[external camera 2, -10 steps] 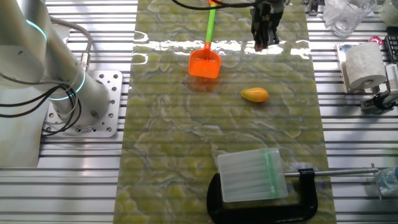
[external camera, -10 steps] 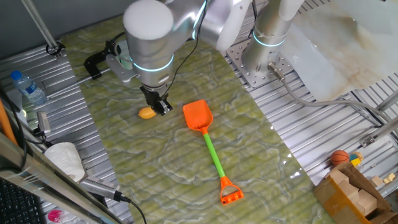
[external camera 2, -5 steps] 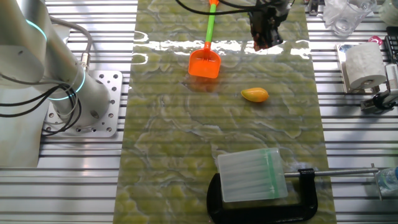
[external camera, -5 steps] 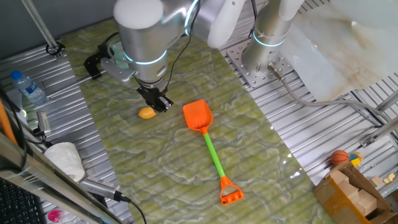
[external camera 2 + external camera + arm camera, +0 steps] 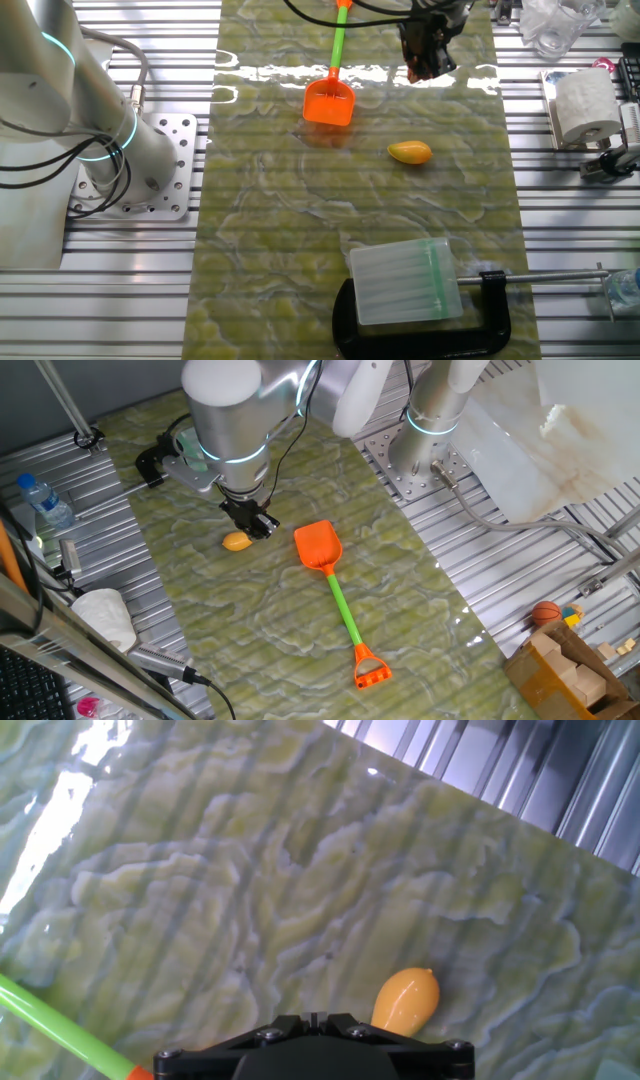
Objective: Use a shovel to scoop up an object
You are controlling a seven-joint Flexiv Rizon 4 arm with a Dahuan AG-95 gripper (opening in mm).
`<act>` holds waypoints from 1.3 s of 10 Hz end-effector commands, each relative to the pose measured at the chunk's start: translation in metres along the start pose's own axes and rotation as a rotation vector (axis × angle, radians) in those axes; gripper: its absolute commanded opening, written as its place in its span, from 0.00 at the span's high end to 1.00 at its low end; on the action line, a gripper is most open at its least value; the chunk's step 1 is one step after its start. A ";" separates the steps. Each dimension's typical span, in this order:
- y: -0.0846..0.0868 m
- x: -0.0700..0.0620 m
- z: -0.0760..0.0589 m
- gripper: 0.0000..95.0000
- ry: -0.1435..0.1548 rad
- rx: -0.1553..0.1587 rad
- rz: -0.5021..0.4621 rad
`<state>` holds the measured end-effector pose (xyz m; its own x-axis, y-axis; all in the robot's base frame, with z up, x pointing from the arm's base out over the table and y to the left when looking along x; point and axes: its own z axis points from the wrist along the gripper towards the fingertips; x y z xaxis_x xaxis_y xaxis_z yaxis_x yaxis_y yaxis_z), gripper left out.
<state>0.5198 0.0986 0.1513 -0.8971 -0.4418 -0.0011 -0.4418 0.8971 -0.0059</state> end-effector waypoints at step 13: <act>-0.001 0.001 0.002 1.00 -0.005 0.005 0.019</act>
<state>0.5184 0.0967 0.1497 -0.9050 -0.4253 -0.0066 -0.4252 0.9050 -0.0115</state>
